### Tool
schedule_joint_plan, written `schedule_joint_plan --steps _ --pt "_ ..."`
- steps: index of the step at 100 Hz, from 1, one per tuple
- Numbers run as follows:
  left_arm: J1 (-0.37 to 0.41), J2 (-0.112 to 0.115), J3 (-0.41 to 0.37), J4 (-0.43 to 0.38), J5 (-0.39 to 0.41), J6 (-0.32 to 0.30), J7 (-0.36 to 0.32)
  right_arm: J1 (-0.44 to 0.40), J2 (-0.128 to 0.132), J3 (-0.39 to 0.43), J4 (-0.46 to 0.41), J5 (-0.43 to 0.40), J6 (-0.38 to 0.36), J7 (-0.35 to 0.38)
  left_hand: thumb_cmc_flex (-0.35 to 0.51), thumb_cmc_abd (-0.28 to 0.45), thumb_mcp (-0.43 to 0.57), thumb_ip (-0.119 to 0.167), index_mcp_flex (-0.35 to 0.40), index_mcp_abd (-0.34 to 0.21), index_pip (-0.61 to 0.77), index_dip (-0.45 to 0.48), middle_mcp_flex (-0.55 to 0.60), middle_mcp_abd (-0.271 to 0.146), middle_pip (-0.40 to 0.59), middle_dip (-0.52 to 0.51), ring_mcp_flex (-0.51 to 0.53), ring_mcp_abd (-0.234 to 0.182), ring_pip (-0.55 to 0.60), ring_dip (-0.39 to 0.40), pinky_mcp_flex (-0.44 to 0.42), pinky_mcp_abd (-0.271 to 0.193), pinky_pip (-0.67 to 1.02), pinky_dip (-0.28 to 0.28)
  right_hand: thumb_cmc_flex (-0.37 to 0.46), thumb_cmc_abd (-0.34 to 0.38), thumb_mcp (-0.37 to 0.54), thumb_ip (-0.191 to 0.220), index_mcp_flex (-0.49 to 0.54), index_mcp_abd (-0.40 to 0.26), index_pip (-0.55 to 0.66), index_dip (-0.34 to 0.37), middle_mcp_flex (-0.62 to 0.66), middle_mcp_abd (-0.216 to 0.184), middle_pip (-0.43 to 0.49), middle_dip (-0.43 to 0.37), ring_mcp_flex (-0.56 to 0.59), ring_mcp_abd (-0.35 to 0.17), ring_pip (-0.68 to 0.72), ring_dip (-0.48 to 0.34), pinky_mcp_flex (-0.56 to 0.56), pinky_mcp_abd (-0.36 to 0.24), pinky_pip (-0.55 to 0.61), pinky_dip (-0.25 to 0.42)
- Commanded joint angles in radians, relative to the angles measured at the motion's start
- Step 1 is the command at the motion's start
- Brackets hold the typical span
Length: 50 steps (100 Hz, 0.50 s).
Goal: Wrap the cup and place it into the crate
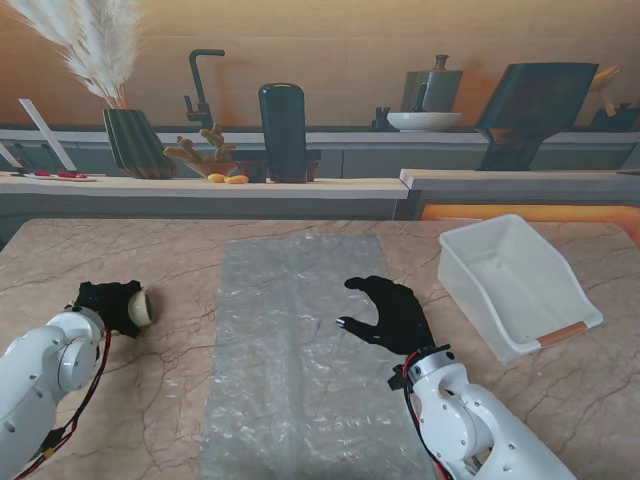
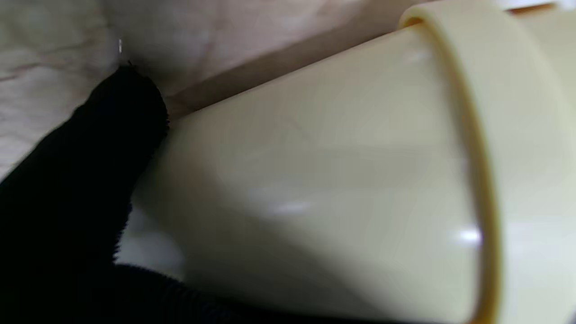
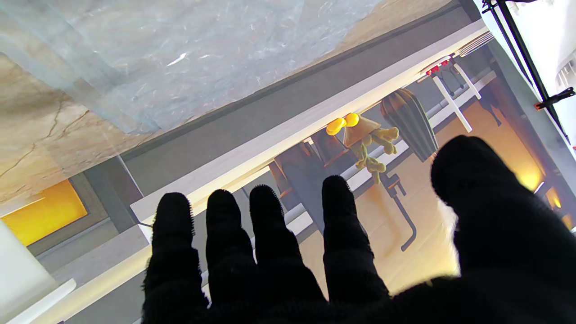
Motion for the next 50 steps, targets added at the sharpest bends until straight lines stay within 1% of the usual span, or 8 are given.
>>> schedule_joint_plan --steps 1,11,25,39,44,46,48,50 --pt "0.063 -0.038 0.023 0.039 -0.013 -0.026 -0.021 -0.009 -0.005 0.001 -0.009 0.001 -0.006 -0.005 0.294 0.236 0.222 -0.052 0.085 -0.177 0.329 0.093 0.214 -0.118 0.059 0.042 0.134 -0.130 0.133 0.039 0.116 -0.245 0.274 0.043 -0.009 0.041 -0.017 0.002 0.010 -0.018 -0.004 0.005 0.015 0.008 -0.001 0.007 0.016 0.003 0.009 0.009 0.006 0.009 0.016 0.005" --pt "0.070 -0.047 0.002 0.033 -0.057 -0.049 -0.010 -0.014 -0.007 0.007 -0.012 0.004 -0.010 -0.011 0.312 0.238 0.216 -0.045 0.078 -0.158 0.334 0.104 0.200 -0.100 0.085 0.072 0.151 -0.110 0.187 0.128 0.155 -0.252 0.312 0.056 -0.010 0.047 -0.017 0.003 0.011 -0.018 -0.004 0.005 0.018 0.009 0.000 0.007 0.017 0.004 0.010 0.009 0.007 0.009 0.016 0.005" --pt "0.071 -0.047 -0.007 0.025 -0.068 -0.066 -0.027 -0.020 -0.008 0.012 -0.016 0.010 -0.019 -0.017 0.319 0.242 0.216 -0.041 0.077 -0.160 0.328 0.110 0.190 -0.096 0.099 0.092 0.162 -0.096 0.221 0.203 0.165 -0.247 0.336 0.099 -0.009 0.052 -0.019 0.003 0.014 -0.019 -0.004 0.004 0.021 0.011 0.000 0.007 0.018 0.004 0.010 0.009 0.008 0.009 0.017 0.005" --pt "0.077 -0.045 -0.018 0.014 -0.061 -0.076 -0.036 -0.023 -0.008 0.012 -0.022 0.008 -0.032 -0.021 0.343 0.245 0.219 -0.040 0.069 -0.148 0.324 0.134 0.168 -0.090 0.117 0.131 0.174 -0.082 0.293 0.315 0.175 -0.238 0.368 0.194 -0.012 0.055 -0.022 0.003 0.015 -0.020 -0.004 0.004 0.024 0.009 -0.001 0.007 0.021 0.004 0.011 0.009 0.008 0.010 0.017 0.005" --pt "0.083 -0.045 -0.026 0.003 -0.055 -0.079 -0.036 -0.024 -0.009 0.012 -0.024 0.008 -0.035 -0.023 0.388 0.260 0.206 -0.047 0.059 -0.150 0.321 0.153 0.148 -0.094 0.124 0.155 0.172 -0.073 0.308 0.370 0.170 -0.233 0.370 0.232 -0.012 0.055 -0.022 0.003 0.016 -0.019 -0.004 0.004 0.025 0.009 -0.001 0.007 0.022 0.004 0.011 0.009 0.009 0.010 0.018 0.005" --pt "0.087 -0.045 -0.030 -0.003 -0.049 -0.081 -0.035 -0.024 -0.009 0.012 -0.024 0.008 -0.036 -0.024 0.419 0.272 0.189 -0.048 0.054 -0.154 0.319 0.174 0.134 -0.103 0.128 0.173 0.173 -0.070 0.310 0.406 0.167 -0.231 0.369 0.261 -0.012 0.055 -0.022 0.003 0.017 -0.019 -0.004 0.004 0.025 0.011 -0.001 0.007 0.021 0.004 0.011 0.009 0.009 0.010 0.018 0.005" --pt "0.090 -0.045 -0.035 -0.009 -0.043 -0.083 -0.034 -0.024 -0.009 0.012 -0.024 0.008 -0.037 -0.024 0.439 0.281 0.182 -0.052 0.050 -0.157 0.322 0.186 0.123 -0.093 0.131 0.185 0.171 -0.067 0.316 0.425 0.165 -0.232 0.369 0.274 -0.011 0.056 -0.022 0.003 0.017 -0.019 -0.004 0.004 0.025 0.011 -0.002 0.007 0.022 0.005 0.011 0.009 0.010 0.010 0.018 0.005" --pt "0.094 -0.044 -0.041 -0.016 -0.036 -0.086 -0.032 -0.025 -0.009 0.012 -0.025 0.008 -0.037 -0.025 0.455 0.288 0.175 -0.055 0.047 -0.158 0.326 0.197 0.116 -0.095 0.136 0.196 0.170 -0.067 0.325 0.441 0.163 -0.231 0.372 0.284 -0.012 0.057 -0.023 0.003 0.017 -0.019 -0.005 0.003 0.026 0.010 -0.002 0.006 0.022 0.004 0.010 0.009 0.010 0.010 0.018 0.005"
